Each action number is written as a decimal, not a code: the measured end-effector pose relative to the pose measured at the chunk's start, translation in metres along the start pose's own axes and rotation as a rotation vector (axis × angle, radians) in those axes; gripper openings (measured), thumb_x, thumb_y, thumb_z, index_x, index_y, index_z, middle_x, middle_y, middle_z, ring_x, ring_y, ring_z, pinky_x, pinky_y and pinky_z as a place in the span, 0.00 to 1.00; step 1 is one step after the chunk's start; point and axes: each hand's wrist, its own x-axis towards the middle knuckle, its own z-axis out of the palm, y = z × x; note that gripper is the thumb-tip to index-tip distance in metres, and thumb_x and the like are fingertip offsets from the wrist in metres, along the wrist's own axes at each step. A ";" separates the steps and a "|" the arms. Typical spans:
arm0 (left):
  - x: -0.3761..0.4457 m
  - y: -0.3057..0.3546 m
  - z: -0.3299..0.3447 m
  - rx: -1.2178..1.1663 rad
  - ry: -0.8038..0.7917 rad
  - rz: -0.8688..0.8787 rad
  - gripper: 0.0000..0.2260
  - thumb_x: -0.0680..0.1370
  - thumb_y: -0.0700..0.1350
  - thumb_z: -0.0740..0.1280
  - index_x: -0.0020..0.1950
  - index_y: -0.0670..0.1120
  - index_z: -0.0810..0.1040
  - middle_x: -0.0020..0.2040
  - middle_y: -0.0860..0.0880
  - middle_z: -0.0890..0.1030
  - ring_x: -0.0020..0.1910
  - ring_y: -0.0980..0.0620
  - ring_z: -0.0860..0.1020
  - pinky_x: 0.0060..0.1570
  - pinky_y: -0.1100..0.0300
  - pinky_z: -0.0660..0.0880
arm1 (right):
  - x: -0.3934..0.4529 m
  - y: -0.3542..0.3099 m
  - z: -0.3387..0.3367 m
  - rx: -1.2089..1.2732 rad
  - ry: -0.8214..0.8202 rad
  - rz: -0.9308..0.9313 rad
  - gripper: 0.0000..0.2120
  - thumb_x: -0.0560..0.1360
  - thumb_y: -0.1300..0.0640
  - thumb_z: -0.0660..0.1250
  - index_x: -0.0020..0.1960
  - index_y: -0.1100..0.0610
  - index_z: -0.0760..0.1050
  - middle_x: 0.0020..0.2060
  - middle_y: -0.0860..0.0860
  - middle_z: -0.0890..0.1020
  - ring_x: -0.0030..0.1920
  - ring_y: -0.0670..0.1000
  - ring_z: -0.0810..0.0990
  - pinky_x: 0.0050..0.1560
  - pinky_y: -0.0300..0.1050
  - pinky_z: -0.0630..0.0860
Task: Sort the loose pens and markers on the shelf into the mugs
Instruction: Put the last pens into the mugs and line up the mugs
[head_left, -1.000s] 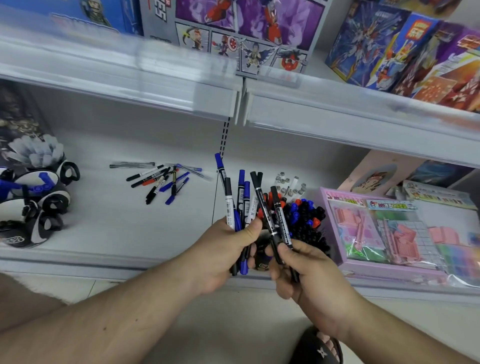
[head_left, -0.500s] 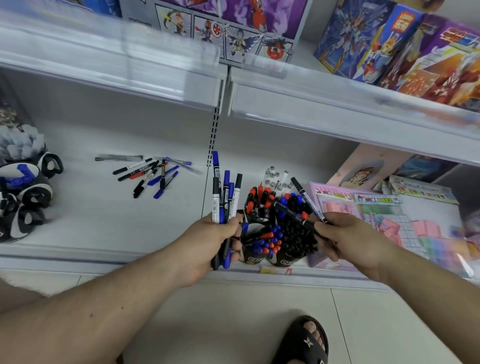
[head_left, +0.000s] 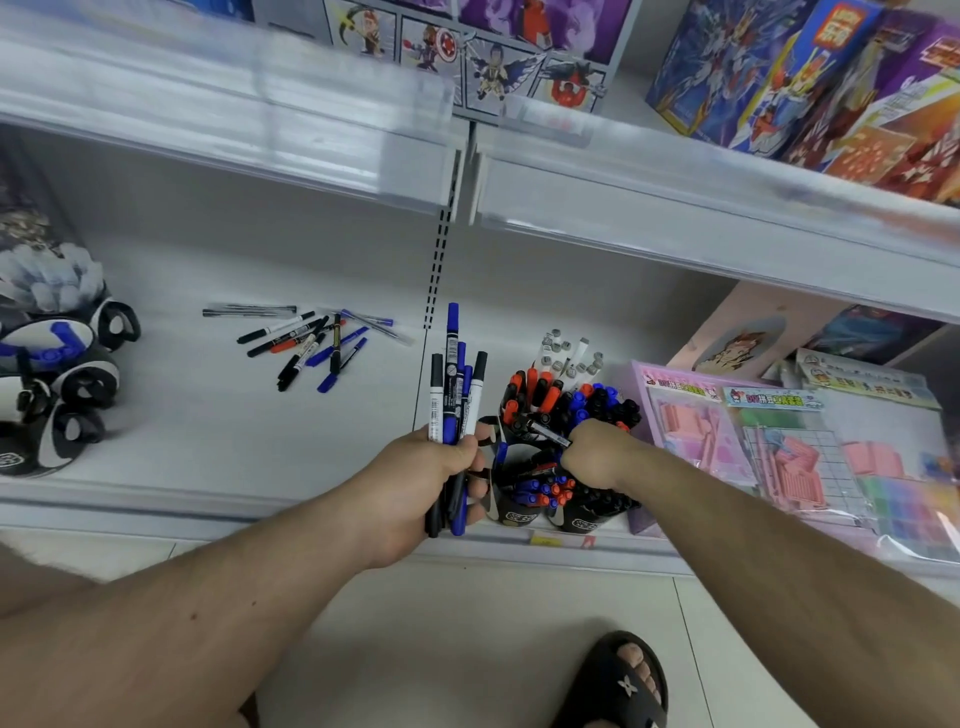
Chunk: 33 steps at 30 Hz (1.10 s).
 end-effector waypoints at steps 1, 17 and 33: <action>0.000 0.000 -0.001 -0.005 0.005 -0.001 0.10 0.83 0.40 0.61 0.60 0.44 0.79 0.38 0.48 0.77 0.33 0.51 0.76 0.39 0.53 0.79 | 0.004 -0.006 0.004 -0.023 -0.024 0.002 0.16 0.79 0.65 0.57 0.33 0.57 0.65 0.29 0.52 0.67 0.28 0.49 0.64 0.27 0.41 0.60; 0.001 0.006 -0.014 -0.001 0.010 -0.005 0.09 0.82 0.41 0.62 0.59 0.45 0.80 0.41 0.48 0.76 0.36 0.51 0.76 0.40 0.54 0.78 | 0.014 -0.053 -0.003 -0.450 -0.252 0.090 0.20 0.83 0.54 0.56 0.72 0.62 0.67 0.55 0.58 0.77 0.51 0.56 0.77 0.58 0.49 0.77; -0.007 0.013 -0.013 -0.100 -0.158 0.018 0.09 0.82 0.39 0.62 0.58 0.43 0.80 0.37 0.47 0.77 0.35 0.49 0.76 0.41 0.53 0.77 | 0.042 -0.019 0.075 -0.414 0.266 -0.200 0.36 0.79 0.34 0.39 0.80 0.53 0.40 0.79 0.54 0.44 0.79 0.58 0.39 0.75 0.63 0.41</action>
